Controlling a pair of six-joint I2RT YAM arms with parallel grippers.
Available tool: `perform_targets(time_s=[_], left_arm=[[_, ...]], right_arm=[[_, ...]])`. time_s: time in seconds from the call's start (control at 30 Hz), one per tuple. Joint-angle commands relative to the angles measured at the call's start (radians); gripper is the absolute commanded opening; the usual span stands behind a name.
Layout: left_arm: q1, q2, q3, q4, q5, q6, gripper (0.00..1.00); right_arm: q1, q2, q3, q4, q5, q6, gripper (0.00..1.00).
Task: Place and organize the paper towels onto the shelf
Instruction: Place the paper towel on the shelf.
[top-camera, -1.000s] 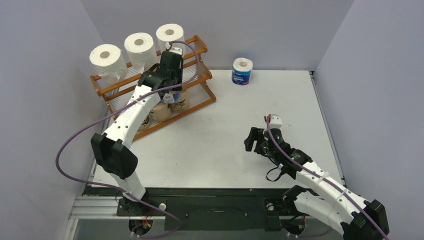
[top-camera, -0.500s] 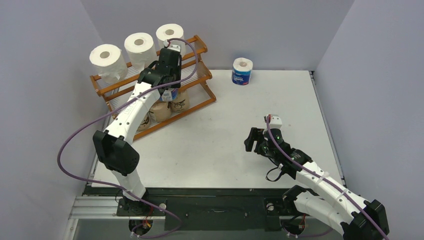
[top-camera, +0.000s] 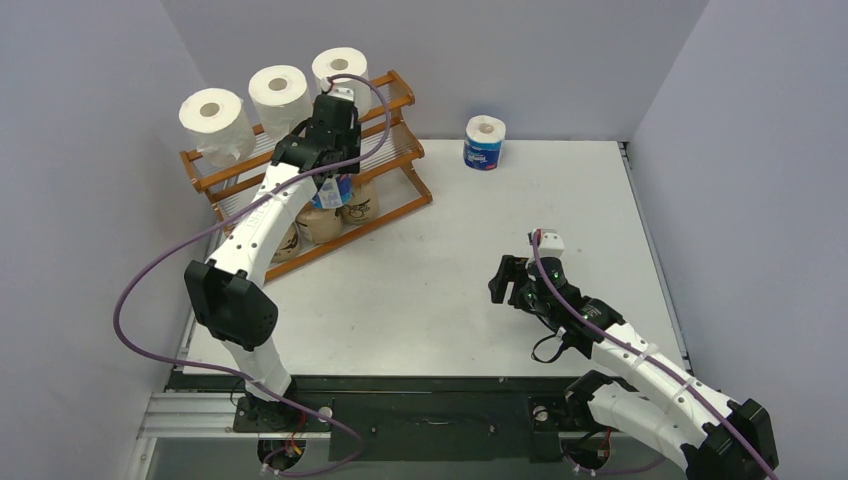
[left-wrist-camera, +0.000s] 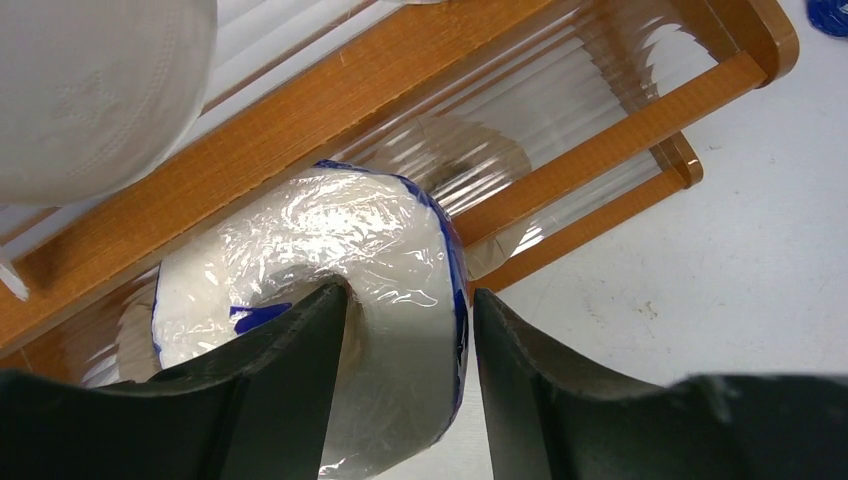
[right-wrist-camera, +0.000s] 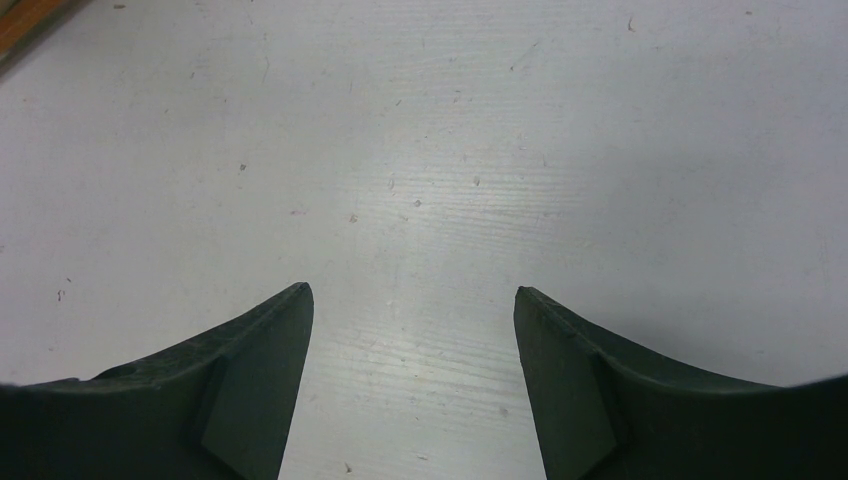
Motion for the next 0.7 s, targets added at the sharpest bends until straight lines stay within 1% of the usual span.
perform_targets(time_s=[0.0,0.17,0.47,0.67], left_arm=[[0.009,-0.003,0.044,0.046,-0.027,0.003,0.49],[0.009,-0.006,0.042,0.055,-0.056,0.011,0.51],[0.009,-0.002,0.014,0.08,-0.166,0.048,0.5],[0.004,-0.002,0.007,0.096,-0.201,0.063,0.51]], right_arm=[[0.006,0.002,0.023,0.009,0.018,-0.007,0.69],[0.006,0.003,0.023,0.01,0.017,-0.007,0.69],[0.006,0.008,0.023,0.012,0.02,-0.008,0.69],[0.005,0.008,0.024,0.011,0.017,-0.01,0.69]])
